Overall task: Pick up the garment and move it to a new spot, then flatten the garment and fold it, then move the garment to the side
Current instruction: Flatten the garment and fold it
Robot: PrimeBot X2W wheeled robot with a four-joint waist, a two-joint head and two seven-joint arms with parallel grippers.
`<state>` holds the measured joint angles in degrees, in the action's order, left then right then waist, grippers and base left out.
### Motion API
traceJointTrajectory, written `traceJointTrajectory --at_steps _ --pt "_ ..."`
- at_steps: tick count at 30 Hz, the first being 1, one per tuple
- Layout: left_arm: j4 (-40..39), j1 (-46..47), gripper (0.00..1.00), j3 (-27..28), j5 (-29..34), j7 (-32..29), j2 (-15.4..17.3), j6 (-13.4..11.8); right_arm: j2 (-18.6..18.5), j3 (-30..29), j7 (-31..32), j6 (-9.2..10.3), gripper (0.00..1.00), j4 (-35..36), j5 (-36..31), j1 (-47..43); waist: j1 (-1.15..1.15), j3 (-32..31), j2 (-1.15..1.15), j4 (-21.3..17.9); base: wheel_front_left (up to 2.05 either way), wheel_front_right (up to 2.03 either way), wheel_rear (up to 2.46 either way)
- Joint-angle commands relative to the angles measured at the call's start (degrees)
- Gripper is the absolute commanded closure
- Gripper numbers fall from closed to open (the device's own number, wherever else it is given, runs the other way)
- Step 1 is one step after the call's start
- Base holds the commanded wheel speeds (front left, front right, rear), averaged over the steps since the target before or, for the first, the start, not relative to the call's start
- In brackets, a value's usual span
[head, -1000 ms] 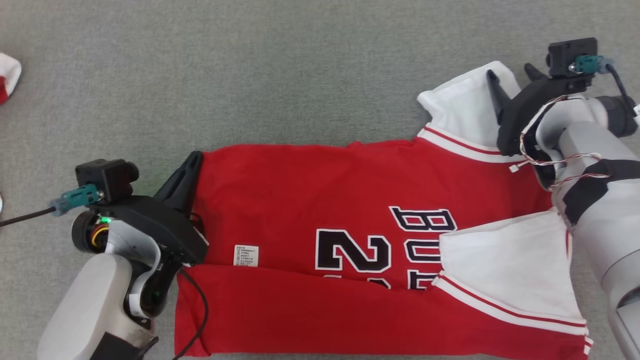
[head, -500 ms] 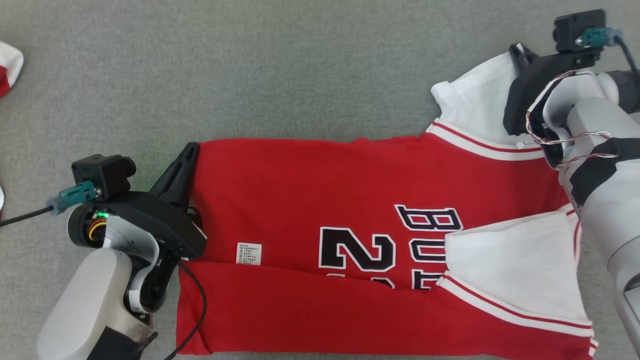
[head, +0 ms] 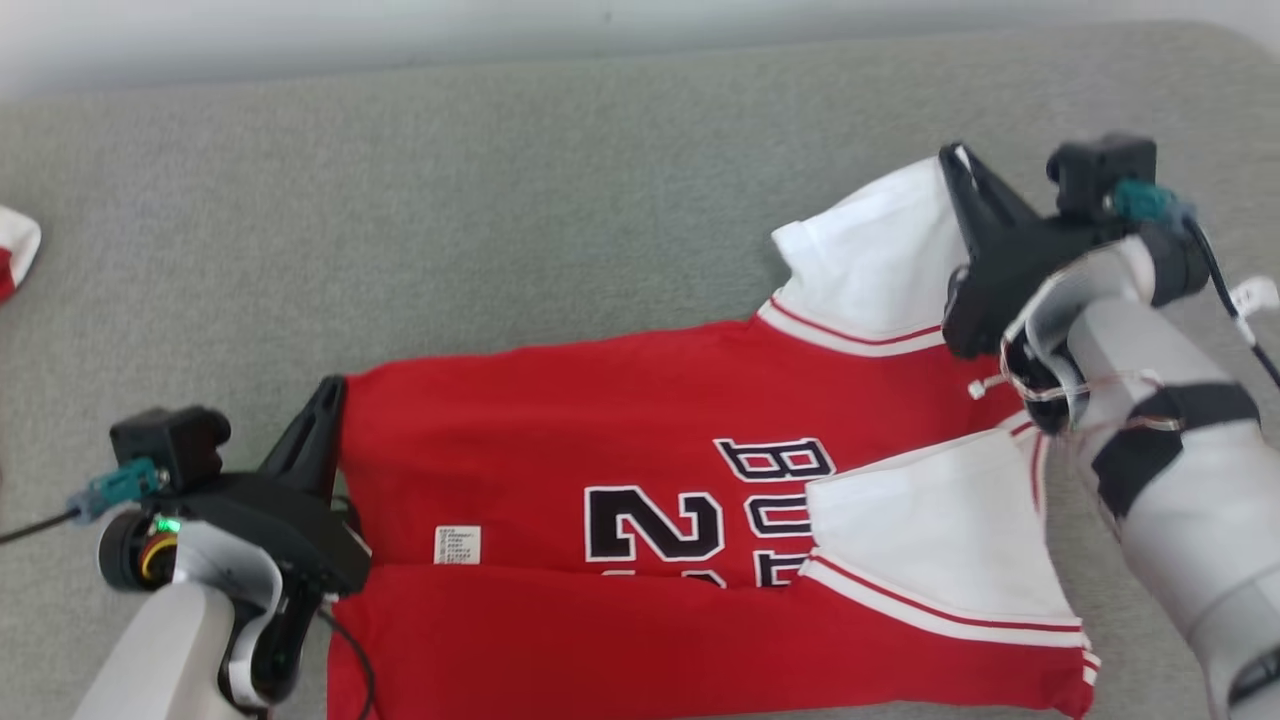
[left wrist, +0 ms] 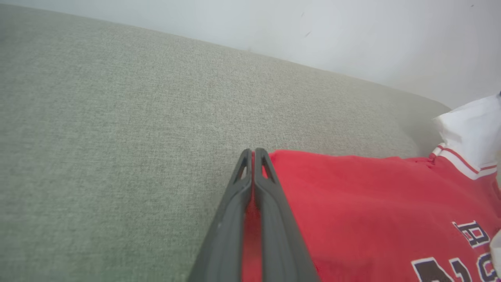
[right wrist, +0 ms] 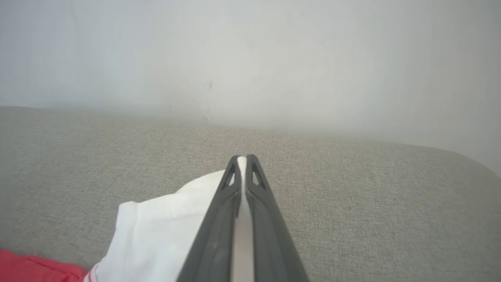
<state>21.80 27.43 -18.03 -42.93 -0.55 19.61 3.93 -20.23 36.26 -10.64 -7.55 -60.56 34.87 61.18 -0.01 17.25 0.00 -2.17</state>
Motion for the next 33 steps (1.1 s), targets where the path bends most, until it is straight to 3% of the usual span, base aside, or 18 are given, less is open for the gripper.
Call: traceJointTrajectory --at_steps 1,10,14,19,24,32,33 --pt "-0.5 -2.0 1.00 0.1 0.0 0.4 0.5 -0.7 -1.6 0.7 -0.8 0.14 1.00 4.0 2.8 -3.6 0.01 -3.5 0.00 -2.9 0.00 0.00 0.00" --pt "-2.2 -6.5 1.00 0.1 0.1 1.2 1.3 -2.1 -9.3 -1.4 -2.4 0.14 1.00 24.5 12.5 -22.9 0.01 -6.2 0.00 -4.4 0.00 0.00 0.00" --pt "-3.0 -7.6 1.00 -0.1 0.5 1.6 1.7 -2.3 -10.0 -4.0 -2.7 0.14 1.00 29.8 13.8 -29.6 0.01 -6.7 0.00 -4.8 0.00 0.00 0.00" --pt "-4.8 -10.3 1.00 -0.8 1.8 3.1 2.5 -2.7 -9.0 -9.5 -2.1 0.14 1.00 37.0 13.1 -40.4 0.01 -7.6 0.00 -5.1 0.00 0.00 0.00" --pt "-8.8 -15.8 1.00 -2.1 3.7 5.5 3.1 -4.0 -6.2 -18.6 0.2 0.14 1.00 43.2 10.6 -52.0 0.01 -8.6 0.00 -4.6 0.00 0.00 0.00" --pt "-11.2 -22.1 1.00 -2.9 3.6 6.6 2.3 -6.1 -0.9 -26.7 6.3 0.14 1.00 46.8 4.9 -60.2 0.01 -9.8 0.00 -4.1 0.00 0.00 0.00" --pt "-10.9 -22.3 1.00 -3.0 3.5 6.3 2.2 -6.2 -0.4 -27.5 6.8 0.14 0.52 47.2 4.0 -60.5 0.01 -10.0 0.00 -3.8 0.00 0.00 0.00"
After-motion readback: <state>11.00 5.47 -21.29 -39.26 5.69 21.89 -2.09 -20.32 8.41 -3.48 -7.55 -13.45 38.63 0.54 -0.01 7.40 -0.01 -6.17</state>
